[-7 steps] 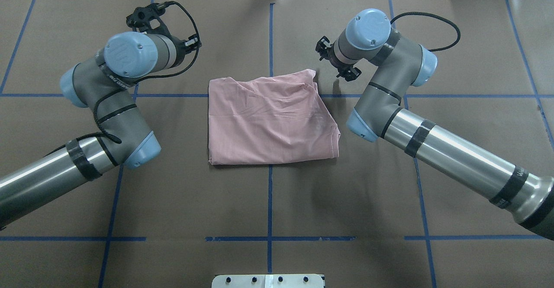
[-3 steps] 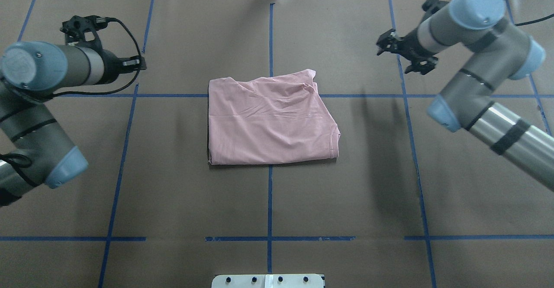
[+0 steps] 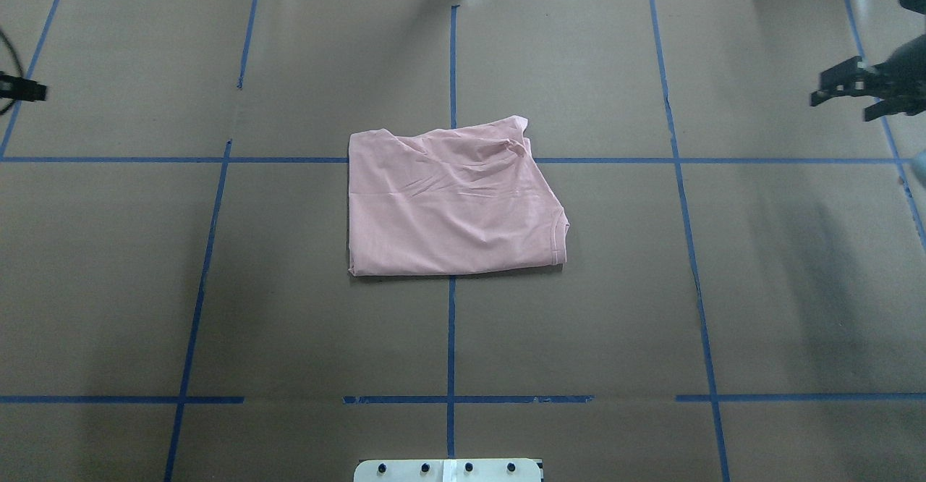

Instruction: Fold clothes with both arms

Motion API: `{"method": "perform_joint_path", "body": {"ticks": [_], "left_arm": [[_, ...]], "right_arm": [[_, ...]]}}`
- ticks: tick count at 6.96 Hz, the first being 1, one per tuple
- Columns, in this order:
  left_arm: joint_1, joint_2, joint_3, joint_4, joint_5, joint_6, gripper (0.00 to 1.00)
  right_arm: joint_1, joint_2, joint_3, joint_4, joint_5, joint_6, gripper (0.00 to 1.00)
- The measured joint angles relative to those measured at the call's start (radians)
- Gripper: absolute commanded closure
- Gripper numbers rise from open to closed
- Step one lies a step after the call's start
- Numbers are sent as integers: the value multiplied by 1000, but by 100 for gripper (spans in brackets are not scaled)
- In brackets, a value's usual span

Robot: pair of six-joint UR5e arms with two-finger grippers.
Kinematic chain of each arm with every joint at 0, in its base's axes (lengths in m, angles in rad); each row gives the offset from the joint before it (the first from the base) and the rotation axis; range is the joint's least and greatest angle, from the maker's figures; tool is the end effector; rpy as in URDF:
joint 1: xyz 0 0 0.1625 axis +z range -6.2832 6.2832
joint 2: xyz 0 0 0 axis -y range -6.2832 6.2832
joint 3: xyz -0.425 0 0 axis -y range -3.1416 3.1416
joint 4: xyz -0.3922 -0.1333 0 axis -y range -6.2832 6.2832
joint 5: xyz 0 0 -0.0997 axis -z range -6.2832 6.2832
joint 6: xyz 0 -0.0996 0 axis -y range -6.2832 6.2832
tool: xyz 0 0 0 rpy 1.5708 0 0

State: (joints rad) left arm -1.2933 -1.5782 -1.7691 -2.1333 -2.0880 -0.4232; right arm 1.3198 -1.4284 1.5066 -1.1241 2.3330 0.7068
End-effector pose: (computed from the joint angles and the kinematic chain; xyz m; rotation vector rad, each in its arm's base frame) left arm 0.0613 -0.5221 0.5004 0.5356 0.7179 0.0628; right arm -0.0800 -0.5717 0.5649 0.1000 -0.8909 0.2250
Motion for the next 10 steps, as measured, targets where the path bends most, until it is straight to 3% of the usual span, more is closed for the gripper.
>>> {"method": "perform_joint_path", "body": {"ticks": [1,3,4,6,8,10], "left_arm": [[-162,47,-3,94,-115,234,44],[-323,63,-57,395,-198,474,36],[-351,64,-71,494,-207,513,0],[-366,69,-82,588,-215,531,0],[-368,74,-86,604,-216,526,0],[-368,85,-61,599,-235,461,0]], "right_arm": [[103,-50,6,-72,21,-214,0],[244,-79,25,-230,26,-501,0],[257,-83,32,-286,20,-562,0],[230,-88,65,-377,16,-620,0],[199,-104,175,-526,-25,-636,0],[189,-124,211,-569,-43,-638,0]]}}
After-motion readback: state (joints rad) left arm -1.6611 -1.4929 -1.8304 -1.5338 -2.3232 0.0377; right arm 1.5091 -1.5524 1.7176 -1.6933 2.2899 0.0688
